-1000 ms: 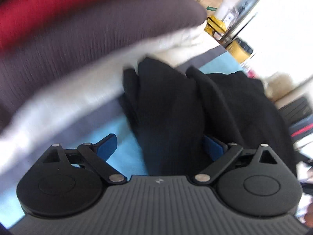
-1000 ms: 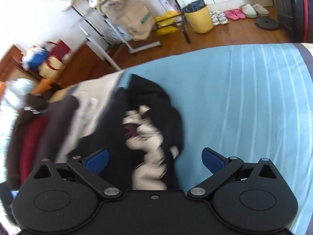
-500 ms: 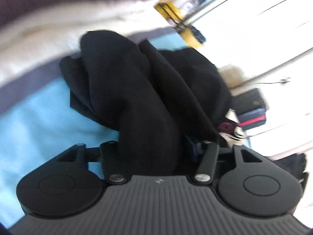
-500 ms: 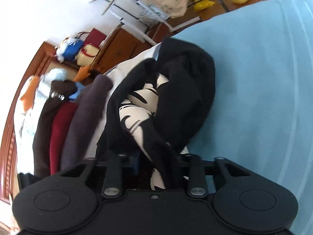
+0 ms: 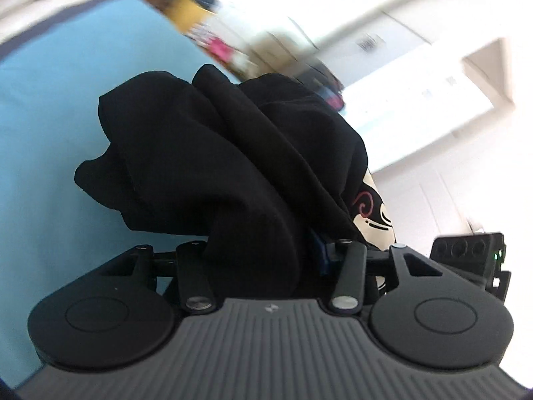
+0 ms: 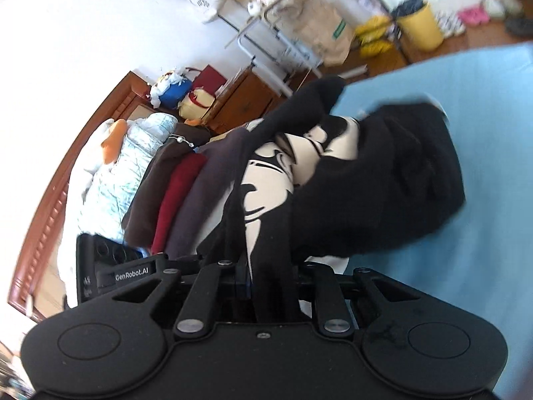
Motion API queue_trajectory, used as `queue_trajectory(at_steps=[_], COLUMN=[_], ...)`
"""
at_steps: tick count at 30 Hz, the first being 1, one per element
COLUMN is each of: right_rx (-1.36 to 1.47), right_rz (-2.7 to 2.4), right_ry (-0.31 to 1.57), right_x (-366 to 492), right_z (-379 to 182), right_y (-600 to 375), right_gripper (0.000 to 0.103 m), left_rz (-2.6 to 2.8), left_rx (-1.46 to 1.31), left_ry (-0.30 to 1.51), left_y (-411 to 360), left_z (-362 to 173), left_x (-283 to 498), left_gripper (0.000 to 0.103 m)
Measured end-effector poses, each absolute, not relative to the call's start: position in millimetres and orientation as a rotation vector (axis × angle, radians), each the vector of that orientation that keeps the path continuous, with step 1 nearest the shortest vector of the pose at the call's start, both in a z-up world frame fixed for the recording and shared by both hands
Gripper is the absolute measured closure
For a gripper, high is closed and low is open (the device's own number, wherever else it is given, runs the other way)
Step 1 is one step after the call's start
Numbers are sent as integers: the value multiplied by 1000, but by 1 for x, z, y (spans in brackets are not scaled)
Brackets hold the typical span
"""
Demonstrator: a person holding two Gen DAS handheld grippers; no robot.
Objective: Fold clothes
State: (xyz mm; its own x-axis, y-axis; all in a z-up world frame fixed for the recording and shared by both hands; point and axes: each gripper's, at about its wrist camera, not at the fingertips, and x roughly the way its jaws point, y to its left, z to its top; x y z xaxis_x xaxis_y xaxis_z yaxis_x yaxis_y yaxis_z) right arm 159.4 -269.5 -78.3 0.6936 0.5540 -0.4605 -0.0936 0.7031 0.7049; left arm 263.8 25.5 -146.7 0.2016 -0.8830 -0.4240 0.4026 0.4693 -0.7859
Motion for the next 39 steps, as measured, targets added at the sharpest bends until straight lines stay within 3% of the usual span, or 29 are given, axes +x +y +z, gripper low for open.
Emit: queue_trajectory(at_steps=[9,16,20,30,33,35,36,39], right_rx=[654,705,684,689,499,329,267,309], right_rz=[316,270,258,162,123,30,-27,-227], right_ry=[510,494,456,174,158,133,128,279], right_x=[12,6,-4,-37,-29,-18,-11,13], right_z=[-20,-40,-31,7,31,37,36,10], right_y=[-325,-346,-357,-409,-408,-399,-397,-420], right_gripper=[81,81,82,82,82,82,81,56], left_rz=[-1196,-1064,-1076,-1126,-1026,-890,-847,-726], left_rx=[-388,-302,-261,-286,-269,-170,-105,74], left_ry=[780,850,792,651,551,501,500,509], left_y=[-45,-74,-96,-178,-191,-192,-190,-182], left_z=[-77,-74,-57,20,31,26,17,-11], left_x=[163,152,145,125,122,120,120,123], left_gripper=[57,57,57,57,52,42,42,42])
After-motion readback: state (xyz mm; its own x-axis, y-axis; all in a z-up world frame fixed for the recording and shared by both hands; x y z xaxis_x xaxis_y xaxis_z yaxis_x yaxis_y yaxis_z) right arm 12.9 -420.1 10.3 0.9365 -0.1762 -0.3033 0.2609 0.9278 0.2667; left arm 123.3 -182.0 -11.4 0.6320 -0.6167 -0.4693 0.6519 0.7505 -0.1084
